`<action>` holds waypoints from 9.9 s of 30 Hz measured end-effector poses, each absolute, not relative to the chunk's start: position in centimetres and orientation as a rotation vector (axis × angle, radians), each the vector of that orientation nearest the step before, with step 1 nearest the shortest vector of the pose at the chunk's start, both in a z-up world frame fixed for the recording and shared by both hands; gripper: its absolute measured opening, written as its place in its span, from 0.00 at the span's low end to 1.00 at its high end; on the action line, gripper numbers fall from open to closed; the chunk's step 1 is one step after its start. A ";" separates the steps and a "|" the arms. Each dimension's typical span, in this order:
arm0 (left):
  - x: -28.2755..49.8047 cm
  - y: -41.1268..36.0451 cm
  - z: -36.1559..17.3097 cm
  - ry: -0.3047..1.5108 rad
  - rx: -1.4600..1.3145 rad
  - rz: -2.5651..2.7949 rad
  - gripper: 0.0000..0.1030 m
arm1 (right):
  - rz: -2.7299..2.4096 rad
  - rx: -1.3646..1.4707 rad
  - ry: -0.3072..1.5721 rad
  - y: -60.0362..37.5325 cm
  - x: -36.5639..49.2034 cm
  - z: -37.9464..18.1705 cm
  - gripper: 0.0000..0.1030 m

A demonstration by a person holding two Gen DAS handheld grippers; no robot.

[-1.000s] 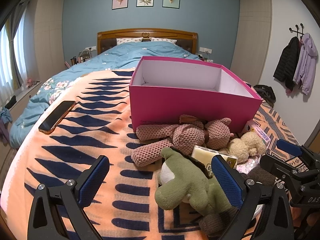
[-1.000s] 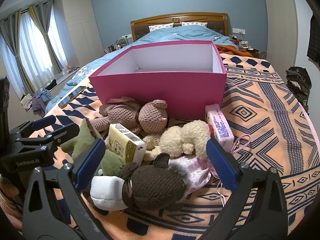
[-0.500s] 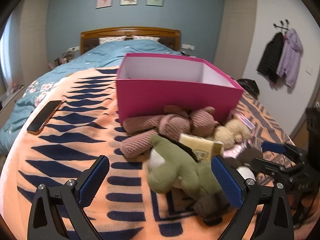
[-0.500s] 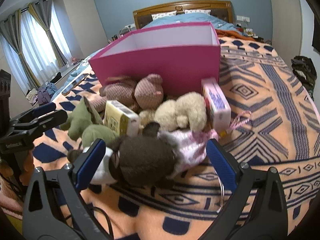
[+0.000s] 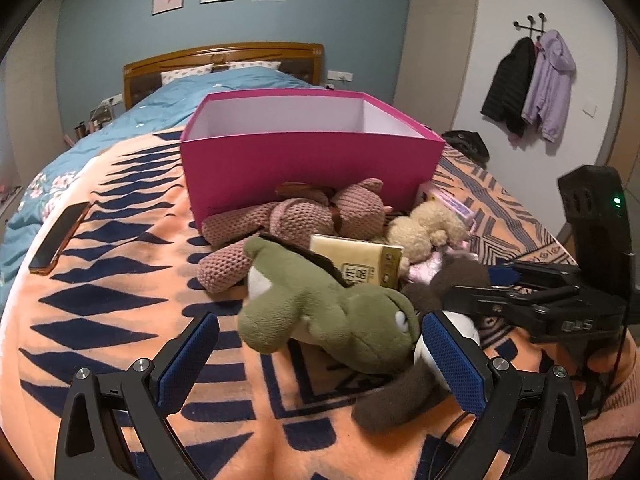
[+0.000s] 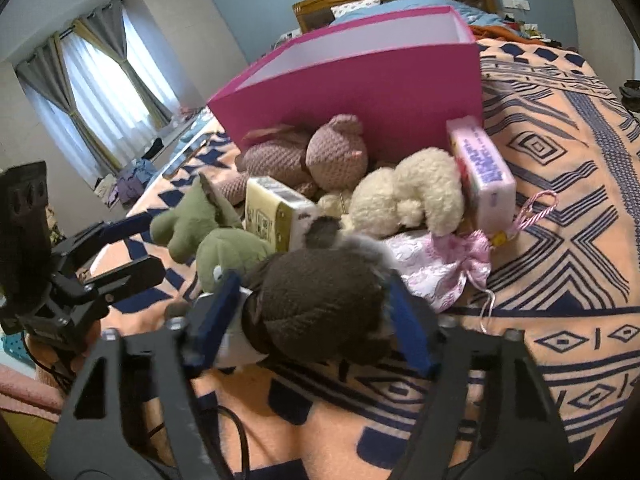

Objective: Organize objects

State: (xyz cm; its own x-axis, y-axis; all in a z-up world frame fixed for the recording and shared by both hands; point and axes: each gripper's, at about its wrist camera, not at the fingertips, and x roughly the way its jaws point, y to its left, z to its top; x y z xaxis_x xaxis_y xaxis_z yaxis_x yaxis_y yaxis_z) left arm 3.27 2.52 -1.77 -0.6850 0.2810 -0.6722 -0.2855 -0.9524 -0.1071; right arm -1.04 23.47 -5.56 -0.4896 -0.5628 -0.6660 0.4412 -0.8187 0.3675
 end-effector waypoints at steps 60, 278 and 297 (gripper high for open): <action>-5.3 1.3 6.4 -0.023 -0.889 2.591 0.39 | -2.415 0.799 -0.305 20.1 -8.9 5.8 0.56; 1.7 -3.1 -3.1 -0.290 -1.038 2.310 0.60 | -2.088 0.952 -0.154 20.3 -2.2 -2.4 0.54; -3.2 -0.6 6.0 -0.166 -0.792 2.426 0.59 | -2.145 0.682 -0.090 19.2 -7.4 7.2 0.54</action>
State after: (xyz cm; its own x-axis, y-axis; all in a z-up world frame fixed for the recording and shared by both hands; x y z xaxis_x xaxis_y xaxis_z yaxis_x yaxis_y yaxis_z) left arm -3.23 -0.64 5.98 -0.6580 0.5602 -0.5031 -0.4864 -0.8263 -0.2840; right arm -7.37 19.22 7.17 -0.4804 -0.7592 -0.4391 0.7197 -0.6274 0.2974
